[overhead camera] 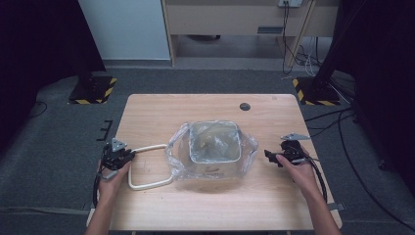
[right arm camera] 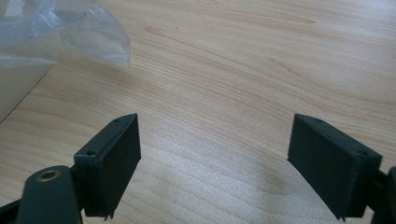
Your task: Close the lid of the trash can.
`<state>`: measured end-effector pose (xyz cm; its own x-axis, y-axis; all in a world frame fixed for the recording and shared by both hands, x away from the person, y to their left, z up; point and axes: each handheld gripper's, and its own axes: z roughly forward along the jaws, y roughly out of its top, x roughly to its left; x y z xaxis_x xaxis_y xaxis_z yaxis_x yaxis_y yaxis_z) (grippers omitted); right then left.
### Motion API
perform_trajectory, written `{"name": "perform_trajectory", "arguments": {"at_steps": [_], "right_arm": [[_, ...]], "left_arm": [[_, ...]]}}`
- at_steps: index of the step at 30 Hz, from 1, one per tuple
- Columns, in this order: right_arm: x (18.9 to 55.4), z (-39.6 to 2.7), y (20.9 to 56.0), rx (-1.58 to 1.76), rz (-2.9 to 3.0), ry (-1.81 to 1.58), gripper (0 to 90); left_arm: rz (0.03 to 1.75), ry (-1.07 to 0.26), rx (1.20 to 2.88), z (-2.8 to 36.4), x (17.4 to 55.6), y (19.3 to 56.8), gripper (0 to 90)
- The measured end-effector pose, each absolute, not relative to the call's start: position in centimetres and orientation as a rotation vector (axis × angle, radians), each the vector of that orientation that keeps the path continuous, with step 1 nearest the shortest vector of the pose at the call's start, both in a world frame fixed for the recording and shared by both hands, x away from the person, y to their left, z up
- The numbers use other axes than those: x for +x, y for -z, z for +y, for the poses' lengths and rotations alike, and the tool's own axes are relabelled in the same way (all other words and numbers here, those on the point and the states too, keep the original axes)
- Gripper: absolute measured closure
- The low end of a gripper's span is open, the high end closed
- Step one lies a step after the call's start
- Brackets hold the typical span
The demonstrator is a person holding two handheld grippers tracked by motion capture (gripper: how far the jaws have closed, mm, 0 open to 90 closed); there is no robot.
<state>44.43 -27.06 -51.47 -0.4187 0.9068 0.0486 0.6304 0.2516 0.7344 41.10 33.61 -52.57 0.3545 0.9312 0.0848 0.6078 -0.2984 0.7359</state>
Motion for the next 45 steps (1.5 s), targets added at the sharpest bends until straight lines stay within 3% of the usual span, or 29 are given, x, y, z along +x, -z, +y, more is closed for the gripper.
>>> {"name": "perform_trajectory", "arguments": {"at_steps": [32,45], "right_arm": [[44.3,-27.2,51.1,1.411,2.144,-0.974,17.6],[44.3,-27.2,51.0,1.398,2.153,-0.959,17.7]], "left_arm": [[1.276,-0.821,1.874,36.0,39.6,46.8,77.4],[1.199,-0.884,1.788,35.8,38.2,41.7,77.3]]}}
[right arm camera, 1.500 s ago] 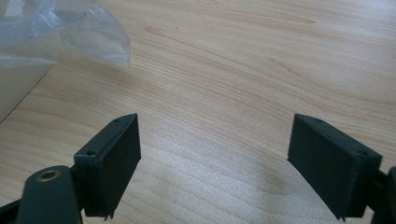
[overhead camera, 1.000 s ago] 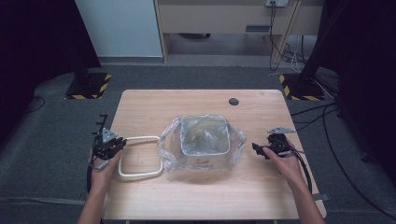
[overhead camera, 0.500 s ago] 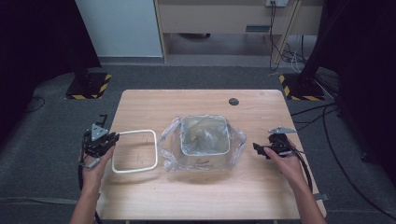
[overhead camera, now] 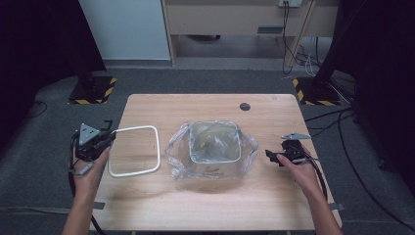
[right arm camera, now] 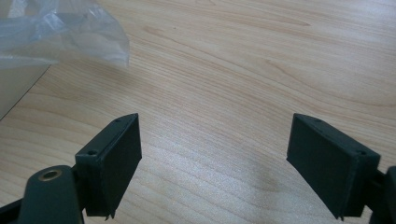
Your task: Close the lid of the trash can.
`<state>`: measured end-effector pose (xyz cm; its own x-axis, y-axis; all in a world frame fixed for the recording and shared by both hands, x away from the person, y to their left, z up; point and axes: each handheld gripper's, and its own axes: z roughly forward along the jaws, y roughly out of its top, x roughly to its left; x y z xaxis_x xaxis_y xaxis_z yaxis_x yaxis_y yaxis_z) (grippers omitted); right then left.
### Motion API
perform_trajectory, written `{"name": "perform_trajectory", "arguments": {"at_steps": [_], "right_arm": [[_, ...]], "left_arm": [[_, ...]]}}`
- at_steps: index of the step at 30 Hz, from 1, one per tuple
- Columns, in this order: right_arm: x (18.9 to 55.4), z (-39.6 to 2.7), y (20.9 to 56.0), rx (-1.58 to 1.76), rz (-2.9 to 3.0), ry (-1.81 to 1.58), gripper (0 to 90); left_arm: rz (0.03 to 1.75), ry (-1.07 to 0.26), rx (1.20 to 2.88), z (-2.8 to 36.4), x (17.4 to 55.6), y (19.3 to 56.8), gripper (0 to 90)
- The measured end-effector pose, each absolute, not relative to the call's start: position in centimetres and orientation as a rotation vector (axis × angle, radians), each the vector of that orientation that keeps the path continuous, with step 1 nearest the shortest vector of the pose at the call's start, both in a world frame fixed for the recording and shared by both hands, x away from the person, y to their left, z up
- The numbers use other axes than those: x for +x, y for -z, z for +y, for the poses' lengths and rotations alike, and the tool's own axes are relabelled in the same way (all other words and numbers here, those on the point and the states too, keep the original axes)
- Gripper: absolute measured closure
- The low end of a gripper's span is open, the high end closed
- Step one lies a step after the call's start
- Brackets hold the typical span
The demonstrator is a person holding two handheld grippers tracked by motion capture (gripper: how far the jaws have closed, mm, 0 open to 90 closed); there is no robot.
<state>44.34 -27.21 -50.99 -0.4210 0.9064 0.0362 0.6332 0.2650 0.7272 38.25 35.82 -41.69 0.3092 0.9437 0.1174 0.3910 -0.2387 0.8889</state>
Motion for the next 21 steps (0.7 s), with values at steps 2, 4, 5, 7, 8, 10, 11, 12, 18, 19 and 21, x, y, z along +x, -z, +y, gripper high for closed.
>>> {"name": "perform_trajectory", "arguments": {"at_steps": [2,4,5,7,8,10,11,12,18,19,21], "right_arm": [[44.3,-27.2,50.9,1.405,2.15,-0.964,17.7],[44.3,-27.2,50.9,1.407,2.149,-0.964,17.7],[44.3,-27.3,50.9,1.405,2.151,-0.962,17.7],[44.3,-27.3,50.9,1.408,2.15,-0.965,17.7],[44.3,-27.3,50.8,1.409,2.15,-0.964,17.7],[44.3,-27.4,50.7,1.408,2.151,-0.966,17.7],[44.3,-27.4,50.7,1.402,2.15,-0.964,17.7],[44.3,-27.5,50.7,1.403,2.148,-0.965,17.8],[44.3,-27.6,50.6,1.402,2.152,-0.959,17.8],[44.3,-27.5,50.7,1.403,2.15,-0.962,17.8],[44.3,-27.4,50.7,1.409,2.153,-0.964,17.7]], "left_arm": [[1.179,-0.877,1.781,35.3,38.2,40.8,77.4],[1.161,-0.874,1.781,34.7,38.2,40.1,77.4],[1.161,-0.874,1.781,34.7,38.2,40.1,77.3],[1.131,-0.875,1.783,33.5,38.5,38.9,77.4],[1.121,-0.867,1.778,33.2,38.5,38.6,77.4],[1.105,-0.86,1.775,32.7,38.7,38.0,77.4],[1.096,-0.863,1.777,32.4,38.9,37.7,77.4],[1.091,-0.86,1.776,32.0,39.0,37.4,77.4],[1.061,-0.834,1.77,29.7,39.6,36.3,77.4],[1.056,-0.833,1.774,29.4,39.6,36.2,77.4],[1.048,-0.829,1.786,28.4,39.9,35.9,77.4]]}}
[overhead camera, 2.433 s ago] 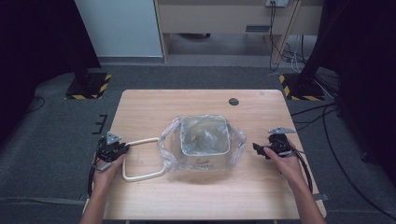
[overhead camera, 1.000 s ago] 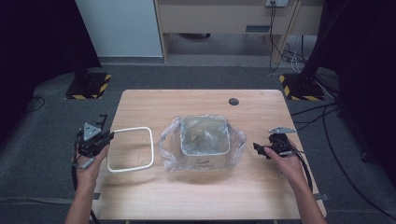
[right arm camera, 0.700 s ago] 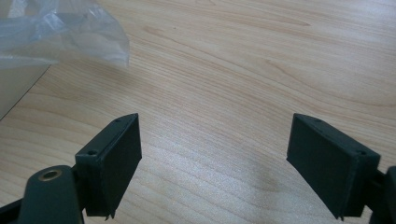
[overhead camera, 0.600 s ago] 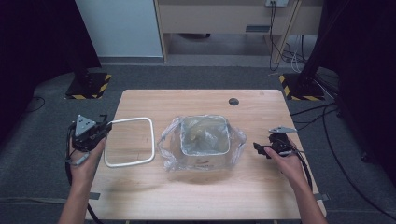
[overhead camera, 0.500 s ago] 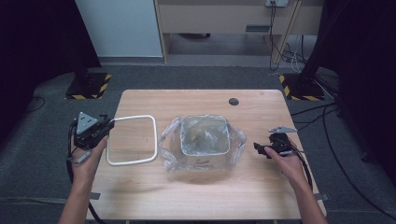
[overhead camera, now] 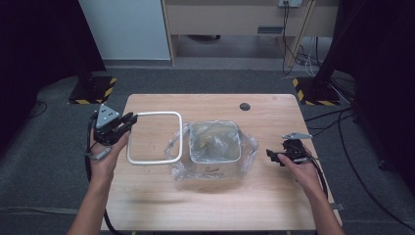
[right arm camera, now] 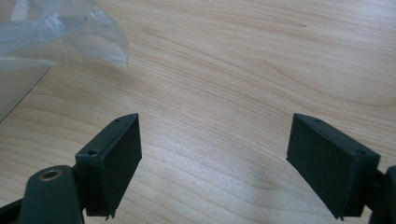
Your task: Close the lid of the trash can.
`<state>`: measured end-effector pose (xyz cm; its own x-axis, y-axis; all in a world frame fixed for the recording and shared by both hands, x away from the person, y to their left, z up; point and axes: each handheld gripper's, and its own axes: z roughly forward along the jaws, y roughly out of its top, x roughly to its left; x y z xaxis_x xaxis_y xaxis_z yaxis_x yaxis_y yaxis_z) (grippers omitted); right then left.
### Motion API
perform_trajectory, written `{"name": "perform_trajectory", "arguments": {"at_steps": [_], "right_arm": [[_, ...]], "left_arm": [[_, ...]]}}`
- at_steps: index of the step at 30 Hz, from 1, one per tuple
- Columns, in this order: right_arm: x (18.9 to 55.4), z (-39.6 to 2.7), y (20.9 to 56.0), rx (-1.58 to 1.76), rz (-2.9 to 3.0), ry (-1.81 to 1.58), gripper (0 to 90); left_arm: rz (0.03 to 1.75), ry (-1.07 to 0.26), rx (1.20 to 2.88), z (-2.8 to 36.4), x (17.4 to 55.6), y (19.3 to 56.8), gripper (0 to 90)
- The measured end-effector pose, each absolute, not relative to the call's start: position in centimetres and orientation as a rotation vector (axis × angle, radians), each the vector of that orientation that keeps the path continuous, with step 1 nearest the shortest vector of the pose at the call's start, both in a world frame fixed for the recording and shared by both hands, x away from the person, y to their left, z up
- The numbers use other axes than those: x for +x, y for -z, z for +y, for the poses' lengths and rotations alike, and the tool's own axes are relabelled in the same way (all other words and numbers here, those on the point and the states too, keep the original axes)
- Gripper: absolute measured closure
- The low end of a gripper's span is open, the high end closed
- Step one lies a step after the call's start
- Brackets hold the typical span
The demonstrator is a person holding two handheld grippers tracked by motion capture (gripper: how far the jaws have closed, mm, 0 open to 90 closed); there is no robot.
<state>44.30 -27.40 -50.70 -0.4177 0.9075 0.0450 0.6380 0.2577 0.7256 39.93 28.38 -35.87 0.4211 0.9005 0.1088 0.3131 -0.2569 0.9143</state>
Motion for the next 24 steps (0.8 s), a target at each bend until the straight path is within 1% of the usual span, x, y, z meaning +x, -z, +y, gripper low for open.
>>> {"name": "perform_trajectory", "arguments": {"at_steps": [14,24], "right_arm": [[44.3,-27.2,50.8,1.39,2.163,-0.966,17.7],[44.2,-27.0,51.0,1.394,2.166,-0.974,17.7]], "left_arm": [[1.01,-0.808,1.819,24.0,41.1,34.9,77.4],[0.992,-0.794,1.833,21.9,41.9,35.3,77.5]]}}
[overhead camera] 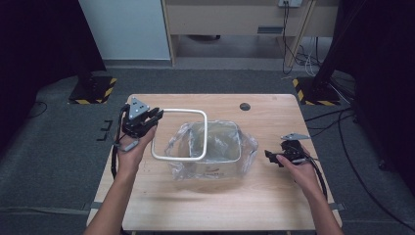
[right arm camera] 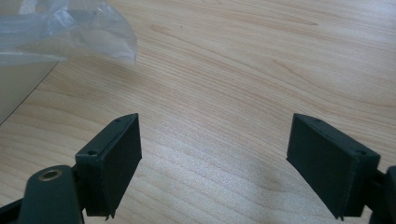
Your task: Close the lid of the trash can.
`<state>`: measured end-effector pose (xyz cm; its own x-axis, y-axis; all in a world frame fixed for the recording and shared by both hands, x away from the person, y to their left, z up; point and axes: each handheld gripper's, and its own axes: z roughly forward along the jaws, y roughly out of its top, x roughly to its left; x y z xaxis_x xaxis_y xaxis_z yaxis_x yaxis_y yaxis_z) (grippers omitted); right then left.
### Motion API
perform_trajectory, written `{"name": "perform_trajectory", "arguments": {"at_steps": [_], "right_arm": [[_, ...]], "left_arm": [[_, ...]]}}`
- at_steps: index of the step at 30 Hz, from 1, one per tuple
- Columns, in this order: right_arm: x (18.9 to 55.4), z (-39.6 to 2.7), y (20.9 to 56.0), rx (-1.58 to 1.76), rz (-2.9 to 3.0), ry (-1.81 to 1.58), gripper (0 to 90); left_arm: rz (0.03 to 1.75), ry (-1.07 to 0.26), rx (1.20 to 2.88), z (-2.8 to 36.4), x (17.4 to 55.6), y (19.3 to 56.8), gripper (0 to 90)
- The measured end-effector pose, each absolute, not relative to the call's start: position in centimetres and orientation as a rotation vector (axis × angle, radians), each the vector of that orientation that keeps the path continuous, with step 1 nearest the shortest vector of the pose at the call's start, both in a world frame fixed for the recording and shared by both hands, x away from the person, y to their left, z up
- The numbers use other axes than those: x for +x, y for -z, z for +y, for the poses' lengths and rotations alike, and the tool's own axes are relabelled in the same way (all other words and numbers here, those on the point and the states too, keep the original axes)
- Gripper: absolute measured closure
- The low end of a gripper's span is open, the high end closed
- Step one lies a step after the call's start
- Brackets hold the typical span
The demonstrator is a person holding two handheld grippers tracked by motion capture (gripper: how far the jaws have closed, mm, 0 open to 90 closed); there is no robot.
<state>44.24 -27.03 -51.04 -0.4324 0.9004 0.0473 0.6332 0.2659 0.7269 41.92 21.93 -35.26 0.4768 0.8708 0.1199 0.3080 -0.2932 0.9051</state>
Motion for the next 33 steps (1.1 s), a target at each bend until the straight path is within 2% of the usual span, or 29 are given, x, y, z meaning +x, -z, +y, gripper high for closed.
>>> {"name": "perform_trajectory", "arguments": {"at_steps": [33], "right_arm": [[44.2,-27.1,51.6,1.393,2.178,-0.977,17.7]], "left_arm": [[1.022,-0.73,1.855,17.6,43.9,37.1,77.6]]}}
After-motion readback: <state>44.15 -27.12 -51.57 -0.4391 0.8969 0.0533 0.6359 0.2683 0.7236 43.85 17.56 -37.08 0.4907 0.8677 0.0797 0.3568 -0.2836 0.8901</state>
